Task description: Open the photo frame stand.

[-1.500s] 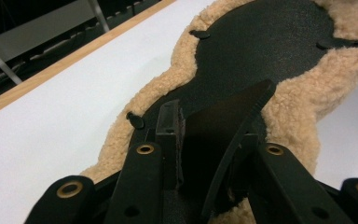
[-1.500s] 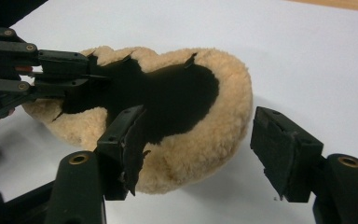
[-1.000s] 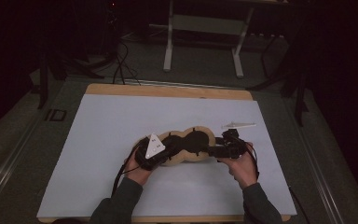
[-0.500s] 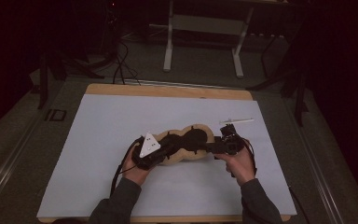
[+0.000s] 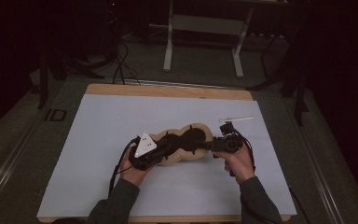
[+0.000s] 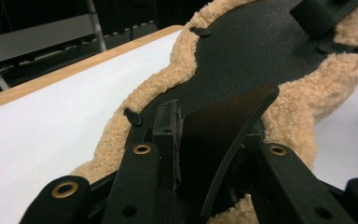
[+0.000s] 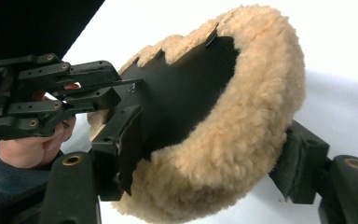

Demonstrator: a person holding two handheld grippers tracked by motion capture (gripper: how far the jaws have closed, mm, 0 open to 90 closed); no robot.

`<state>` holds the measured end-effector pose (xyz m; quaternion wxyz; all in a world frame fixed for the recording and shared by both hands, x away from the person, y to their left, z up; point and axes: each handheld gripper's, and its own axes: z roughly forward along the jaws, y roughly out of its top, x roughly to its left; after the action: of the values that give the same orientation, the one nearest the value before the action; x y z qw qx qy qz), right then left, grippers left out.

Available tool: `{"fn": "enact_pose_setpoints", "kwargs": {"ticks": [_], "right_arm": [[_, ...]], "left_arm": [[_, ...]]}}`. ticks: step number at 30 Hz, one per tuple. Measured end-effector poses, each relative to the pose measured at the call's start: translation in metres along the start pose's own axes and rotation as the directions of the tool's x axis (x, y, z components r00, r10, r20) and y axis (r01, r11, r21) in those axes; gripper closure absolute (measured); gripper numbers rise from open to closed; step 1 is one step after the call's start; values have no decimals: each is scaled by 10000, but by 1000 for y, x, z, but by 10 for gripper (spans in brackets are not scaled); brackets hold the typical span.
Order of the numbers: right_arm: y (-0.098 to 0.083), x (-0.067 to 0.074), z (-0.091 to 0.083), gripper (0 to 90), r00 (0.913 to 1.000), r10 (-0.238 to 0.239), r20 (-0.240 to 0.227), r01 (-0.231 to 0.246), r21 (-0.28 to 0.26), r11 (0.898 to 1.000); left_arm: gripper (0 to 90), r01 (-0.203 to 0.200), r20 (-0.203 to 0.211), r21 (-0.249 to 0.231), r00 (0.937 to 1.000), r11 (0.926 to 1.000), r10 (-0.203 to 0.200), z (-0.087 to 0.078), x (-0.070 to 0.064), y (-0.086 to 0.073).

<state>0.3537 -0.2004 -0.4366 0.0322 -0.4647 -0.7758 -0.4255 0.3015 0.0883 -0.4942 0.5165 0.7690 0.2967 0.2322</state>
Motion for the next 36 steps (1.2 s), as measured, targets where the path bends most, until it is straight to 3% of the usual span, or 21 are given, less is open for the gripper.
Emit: {"fn": "enact_pose_setpoints", "kwargs": {"ticks": [10, 16, 23, 36], "right_arm": [[1, -2, -3, 408, 9992, 178, -360, -178, 0, 9998], [2, -2, -6, 449, 9973, 202, -711, -205, -24, 9998], [3, -2, -7, 496, 9962, 118, -863, -117, 13, 9999], [3, -4, -7, 561, 9960, 22, -893, -17, 51, 10000]], "left_arm": [[644, 254, 184, 82, 9995, 9996, -255, -5, -1, 0], [621, 86, 112, 178, 9999, 9998, -88, -9, -3, 1], [536, 87, 176, 504, 9998, 9987, -96, -14, -4, -1], [448, -87, 1106, 954, 9939, 9954, -20, -34, 2, -12]]}}
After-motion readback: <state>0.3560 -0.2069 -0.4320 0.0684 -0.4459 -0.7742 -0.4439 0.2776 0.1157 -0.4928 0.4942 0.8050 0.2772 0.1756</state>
